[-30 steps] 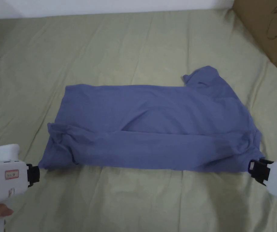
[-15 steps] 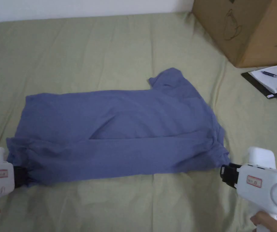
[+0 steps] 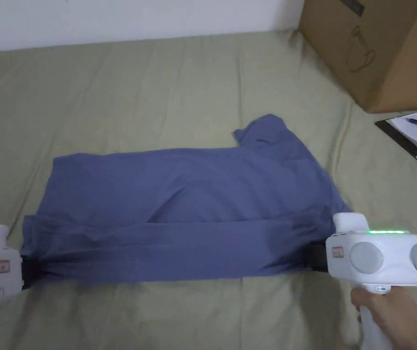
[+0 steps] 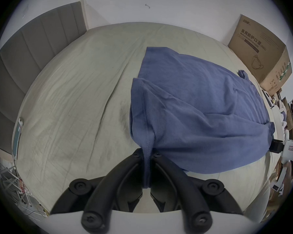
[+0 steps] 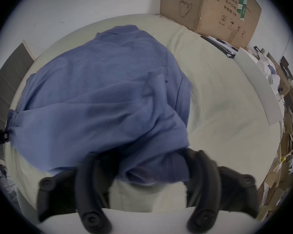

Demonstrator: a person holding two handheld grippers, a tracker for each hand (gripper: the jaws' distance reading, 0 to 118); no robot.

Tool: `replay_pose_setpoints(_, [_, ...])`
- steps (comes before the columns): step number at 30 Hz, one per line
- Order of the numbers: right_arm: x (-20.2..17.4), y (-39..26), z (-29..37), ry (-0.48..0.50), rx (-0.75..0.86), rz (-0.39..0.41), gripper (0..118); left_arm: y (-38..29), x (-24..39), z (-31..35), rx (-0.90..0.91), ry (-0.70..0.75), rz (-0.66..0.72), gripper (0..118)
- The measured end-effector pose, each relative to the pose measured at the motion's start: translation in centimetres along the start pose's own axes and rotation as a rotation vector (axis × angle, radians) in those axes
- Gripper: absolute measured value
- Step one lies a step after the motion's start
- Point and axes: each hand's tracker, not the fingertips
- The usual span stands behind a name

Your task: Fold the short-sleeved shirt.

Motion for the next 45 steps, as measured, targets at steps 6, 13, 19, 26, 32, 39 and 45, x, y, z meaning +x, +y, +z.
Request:
replay_pose_setpoints(6, [-0.4,0.4,1.7,0.048,-0.002,-0.030,10,-0.1,0.0,1.7,0.018,-0.012,-0.022,4])
replay_pose_setpoints(13, [2.3,-1.6,8.8,0.071,0.059,-0.048,10,-3.3,-2.4,5.3,0.010,-0.066,0.010,4])
replay_pose_setpoints(19, [4.3,-8.0,10.1,0.109,-0.064,-0.081,10,-10.1,-2.4,6.2,-0.101,-0.030,-0.045,4])
replay_pose_setpoints(26, [4.1,-10.2,9.3,0.049,-0.123,-0.062,95,-11.7,-2.5,5.8,-0.103,-0.046,0.070,54])
replay_pose_setpoints(32, [4.1,-5.1,13.1,0.059,0.039,-0.028,63,-7.3,-1.2,9.1,0.065,-0.008,0.036,79])
replay_pose_setpoints(39, [2.5,3.8,10.8,0.183,0.128,-0.106,0,0.0,2.5,6.6,0.124,-0.045,-0.017,0])
replay_pose_setpoints(45, [2.1,13.2,3.7,0.154,0.106,-0.040,90,4.5,4.4,3.8,0.133,-0.071,-0.045,0])
